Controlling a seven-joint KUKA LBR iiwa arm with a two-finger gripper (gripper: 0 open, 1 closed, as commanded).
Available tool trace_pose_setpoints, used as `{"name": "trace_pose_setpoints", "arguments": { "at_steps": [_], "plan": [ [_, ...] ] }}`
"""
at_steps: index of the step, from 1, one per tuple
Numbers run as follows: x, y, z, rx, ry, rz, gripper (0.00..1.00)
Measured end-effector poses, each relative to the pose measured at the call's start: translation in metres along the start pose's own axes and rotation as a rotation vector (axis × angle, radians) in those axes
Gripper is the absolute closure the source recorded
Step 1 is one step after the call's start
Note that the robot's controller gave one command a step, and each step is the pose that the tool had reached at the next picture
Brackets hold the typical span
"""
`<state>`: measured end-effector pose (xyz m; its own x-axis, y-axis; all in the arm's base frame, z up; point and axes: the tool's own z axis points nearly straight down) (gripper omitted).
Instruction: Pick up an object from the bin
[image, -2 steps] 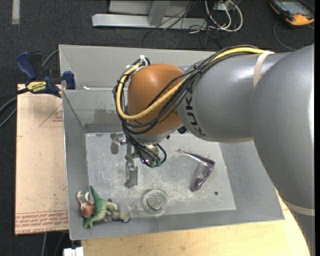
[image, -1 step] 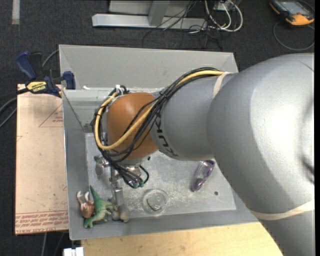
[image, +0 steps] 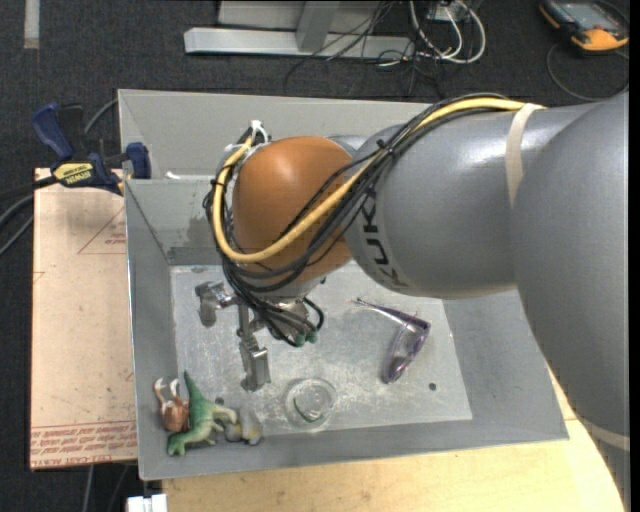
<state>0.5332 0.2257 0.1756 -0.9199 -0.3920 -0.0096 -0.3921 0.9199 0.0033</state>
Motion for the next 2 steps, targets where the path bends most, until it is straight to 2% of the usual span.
{"name": "trace_pose_setpoints", "arguments": {
  "at_steps": [1,2],
  "plan": [
    [0.024,0.023,0.009,-0.001,0.012,0.192,0.00],
    [0.042,0.004,0.042,-0.001,0.001,-0.047,0.00]
  ]
}}
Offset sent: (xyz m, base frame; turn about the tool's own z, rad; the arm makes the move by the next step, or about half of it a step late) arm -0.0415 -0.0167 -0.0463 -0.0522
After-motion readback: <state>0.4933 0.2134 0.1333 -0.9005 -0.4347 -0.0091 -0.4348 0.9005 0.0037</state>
